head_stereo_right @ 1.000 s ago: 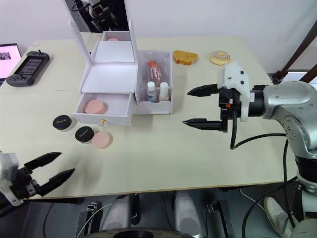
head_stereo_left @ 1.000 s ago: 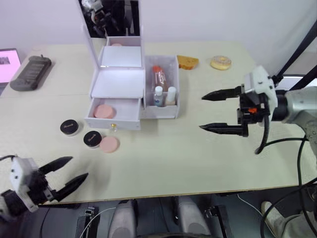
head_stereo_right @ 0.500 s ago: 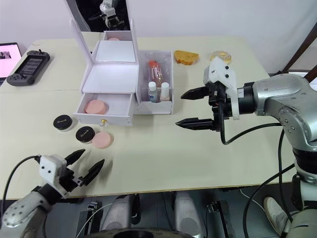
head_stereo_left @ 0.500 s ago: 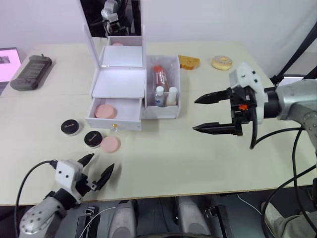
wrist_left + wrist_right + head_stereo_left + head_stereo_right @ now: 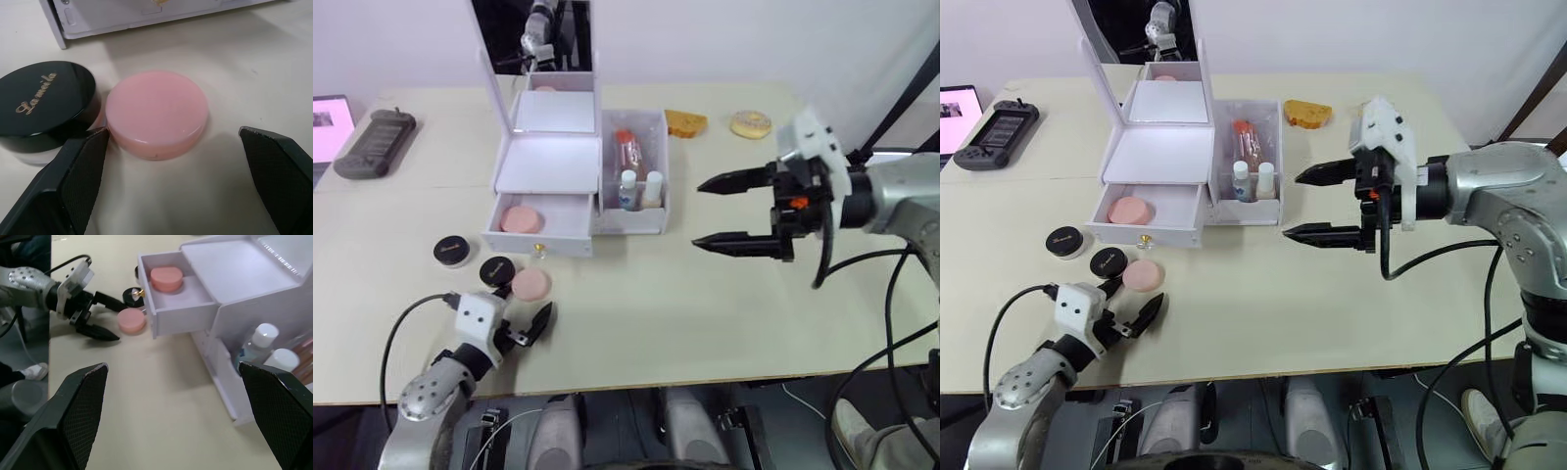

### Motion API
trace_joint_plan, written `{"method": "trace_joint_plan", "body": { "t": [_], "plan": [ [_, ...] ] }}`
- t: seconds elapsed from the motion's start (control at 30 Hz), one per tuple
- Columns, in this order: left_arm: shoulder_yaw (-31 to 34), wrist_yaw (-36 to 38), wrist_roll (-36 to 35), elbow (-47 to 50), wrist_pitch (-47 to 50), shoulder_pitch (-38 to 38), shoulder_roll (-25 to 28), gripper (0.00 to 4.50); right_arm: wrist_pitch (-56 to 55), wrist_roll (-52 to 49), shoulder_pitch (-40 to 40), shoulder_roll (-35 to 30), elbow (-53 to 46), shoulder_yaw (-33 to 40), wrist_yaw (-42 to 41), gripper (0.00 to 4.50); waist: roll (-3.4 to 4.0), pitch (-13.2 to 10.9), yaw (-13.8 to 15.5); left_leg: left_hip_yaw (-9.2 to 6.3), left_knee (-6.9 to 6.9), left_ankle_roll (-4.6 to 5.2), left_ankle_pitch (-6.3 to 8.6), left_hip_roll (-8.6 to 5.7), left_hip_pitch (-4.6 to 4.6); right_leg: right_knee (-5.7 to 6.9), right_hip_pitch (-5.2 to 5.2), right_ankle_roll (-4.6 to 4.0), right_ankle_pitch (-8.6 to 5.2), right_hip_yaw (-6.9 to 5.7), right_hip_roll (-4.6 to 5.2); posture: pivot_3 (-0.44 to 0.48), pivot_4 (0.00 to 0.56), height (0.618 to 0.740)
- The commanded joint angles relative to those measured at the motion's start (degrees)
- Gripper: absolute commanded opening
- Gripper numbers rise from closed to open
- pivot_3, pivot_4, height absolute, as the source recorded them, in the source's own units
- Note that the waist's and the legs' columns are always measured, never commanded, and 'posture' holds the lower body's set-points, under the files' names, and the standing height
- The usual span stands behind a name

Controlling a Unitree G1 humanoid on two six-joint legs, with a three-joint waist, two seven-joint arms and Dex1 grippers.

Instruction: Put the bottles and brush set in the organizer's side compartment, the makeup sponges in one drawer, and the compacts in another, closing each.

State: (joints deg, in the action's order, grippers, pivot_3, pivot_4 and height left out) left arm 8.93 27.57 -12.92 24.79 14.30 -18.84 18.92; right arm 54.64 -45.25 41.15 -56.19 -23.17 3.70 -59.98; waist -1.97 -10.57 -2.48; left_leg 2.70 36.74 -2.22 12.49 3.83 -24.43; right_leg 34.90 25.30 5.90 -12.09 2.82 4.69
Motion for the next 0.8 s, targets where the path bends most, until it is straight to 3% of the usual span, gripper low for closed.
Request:
{"method": "trace_joint_plan", "body": {
  "t": [0.03,0.23,0.5,0.8],
  "plan": [
    [-1.6,-1.8,1.2,0.0,-0.4,1.0,-0.5,4.48,-0.1,-1.8,-0.2,-0.3,-2.3,2.9,0.8,4.50,0.00,0.0,0.0,-0.01,0.03,0.00,0.00,0.00,0.01,0.06,0.01,0.00,0.00,0.00,0.00,0.000,0.150,0.738],
    [-2.3,-3.0,1.4,0.9,4.4,3.8,0.9,4.48,-0.3,-2.1,-1.7,-1.1,-3.2,3.7,1.4,4.50,0.00,0.0,-0.1,-0.06,0.28,-0.01,0.01,0.00,0.01,0.20,-0.04,0.00,0.00,0.00,0.00,0.000,0.150,0.738],
    [-4.1,-3.0,-0.2,7.5,23.4,10.9,8.0,4.48,-0.5,-1.9,-2.0,-1.3,-3.8,3.5,1.8,4.50,0.00,0.0,0.0,-0.07,0.27,-0.01,0.01,0.00,-0.01,0.20,-0.03,0.00,0.00,0.00,0.00,0.000,0.150,0.738],
    [-6.3,-6.3,-0.7,11.1,35.6,16.9,8.3,4.48,-0.8,-1.7,-2.1,-1.1,-4.1,3.2,2.2,4.50,-0.01,0.0,0.0,-0.08,0.27,0.00,0.00,0.00,-0.01,0.20,-0.05,0.00,0.00,0.00,-0.01,0.000,0.150,0.738]
  ]
}}
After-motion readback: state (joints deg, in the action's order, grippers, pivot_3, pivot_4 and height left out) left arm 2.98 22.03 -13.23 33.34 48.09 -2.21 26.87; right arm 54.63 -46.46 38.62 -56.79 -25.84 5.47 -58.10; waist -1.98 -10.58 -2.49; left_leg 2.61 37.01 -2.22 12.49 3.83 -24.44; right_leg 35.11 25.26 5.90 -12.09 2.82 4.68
